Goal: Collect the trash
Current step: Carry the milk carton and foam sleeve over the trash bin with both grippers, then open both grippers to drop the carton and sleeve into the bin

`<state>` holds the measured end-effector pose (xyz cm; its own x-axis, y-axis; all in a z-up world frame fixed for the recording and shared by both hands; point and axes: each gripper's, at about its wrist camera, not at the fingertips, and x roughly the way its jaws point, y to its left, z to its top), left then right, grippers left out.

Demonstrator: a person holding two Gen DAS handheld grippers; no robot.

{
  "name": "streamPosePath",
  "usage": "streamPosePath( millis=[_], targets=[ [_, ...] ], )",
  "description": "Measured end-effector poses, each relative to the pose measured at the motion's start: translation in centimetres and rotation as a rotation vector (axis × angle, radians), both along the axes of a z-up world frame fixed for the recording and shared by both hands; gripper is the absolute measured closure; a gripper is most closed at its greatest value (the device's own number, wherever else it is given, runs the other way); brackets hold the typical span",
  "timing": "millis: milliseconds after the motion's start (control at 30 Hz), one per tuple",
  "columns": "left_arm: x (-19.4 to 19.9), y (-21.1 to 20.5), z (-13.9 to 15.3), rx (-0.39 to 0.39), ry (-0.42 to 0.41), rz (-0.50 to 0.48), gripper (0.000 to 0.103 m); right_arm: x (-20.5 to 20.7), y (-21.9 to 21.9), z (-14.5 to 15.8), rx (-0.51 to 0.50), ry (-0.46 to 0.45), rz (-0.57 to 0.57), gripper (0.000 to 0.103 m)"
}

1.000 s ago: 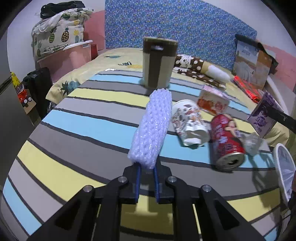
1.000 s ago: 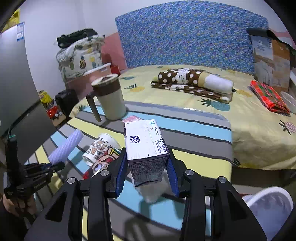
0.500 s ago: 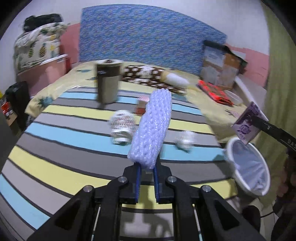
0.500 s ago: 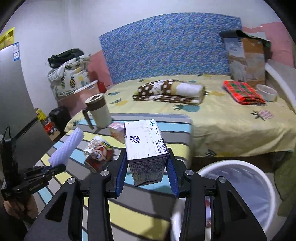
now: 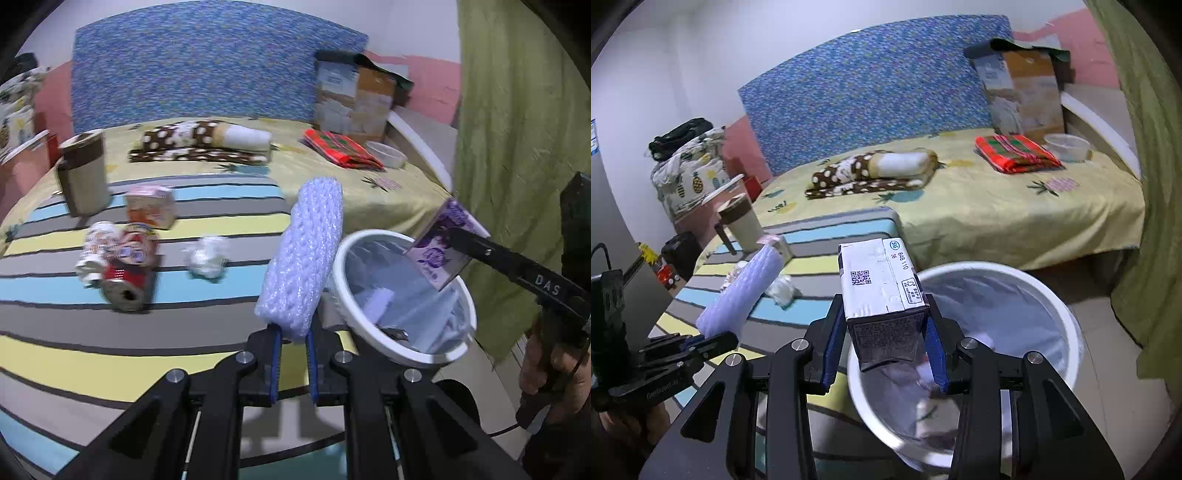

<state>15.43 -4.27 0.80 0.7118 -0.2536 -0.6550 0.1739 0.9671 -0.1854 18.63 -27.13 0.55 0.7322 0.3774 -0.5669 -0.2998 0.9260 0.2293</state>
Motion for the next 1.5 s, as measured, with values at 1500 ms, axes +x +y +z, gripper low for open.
streamPosePath(
  millis=[1500],
  targets=[
    [2.9, -4.6, -2.9, -0.113, 0.093, -0.085, 0.05, -0.6, -3.7, -3.7, -0.006, 0.142, -0.008, 0.044]
  ],
)
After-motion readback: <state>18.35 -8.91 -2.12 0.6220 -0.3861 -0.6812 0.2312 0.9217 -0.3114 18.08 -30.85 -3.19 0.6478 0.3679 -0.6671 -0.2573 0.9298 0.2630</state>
